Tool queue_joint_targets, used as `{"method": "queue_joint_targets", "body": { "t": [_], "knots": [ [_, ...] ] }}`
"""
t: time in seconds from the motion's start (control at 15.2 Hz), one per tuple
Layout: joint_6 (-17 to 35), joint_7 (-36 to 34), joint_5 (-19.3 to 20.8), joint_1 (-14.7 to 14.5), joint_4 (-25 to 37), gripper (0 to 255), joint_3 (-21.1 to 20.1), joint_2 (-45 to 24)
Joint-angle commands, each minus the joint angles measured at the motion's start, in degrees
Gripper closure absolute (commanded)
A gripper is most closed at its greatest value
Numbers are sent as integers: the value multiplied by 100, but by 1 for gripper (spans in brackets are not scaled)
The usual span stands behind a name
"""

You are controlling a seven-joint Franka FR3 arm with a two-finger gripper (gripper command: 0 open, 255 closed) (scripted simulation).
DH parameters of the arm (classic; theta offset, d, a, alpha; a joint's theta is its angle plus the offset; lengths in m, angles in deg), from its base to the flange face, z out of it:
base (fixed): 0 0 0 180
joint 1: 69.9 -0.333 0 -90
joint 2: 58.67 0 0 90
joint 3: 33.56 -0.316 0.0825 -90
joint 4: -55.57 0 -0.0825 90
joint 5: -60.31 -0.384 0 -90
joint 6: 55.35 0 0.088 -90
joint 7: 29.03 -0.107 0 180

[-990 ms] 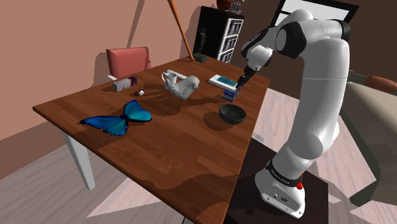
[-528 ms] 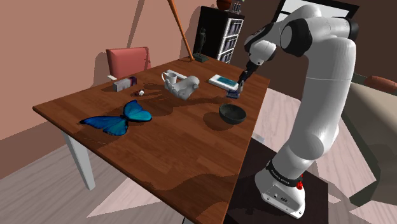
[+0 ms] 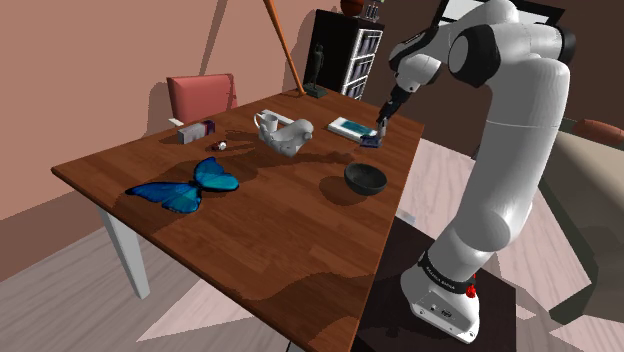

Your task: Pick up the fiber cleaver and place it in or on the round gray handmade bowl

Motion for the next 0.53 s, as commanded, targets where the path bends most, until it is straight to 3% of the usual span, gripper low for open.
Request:
{"method": "queue_joint_targets", "body": {
  "t": [0.0,0.46],
  "knots": [
    [-113,-73,82,-28,69,255,35,75],
    [-540,-282,309,-75,389,255,127,262]
  ]
}}
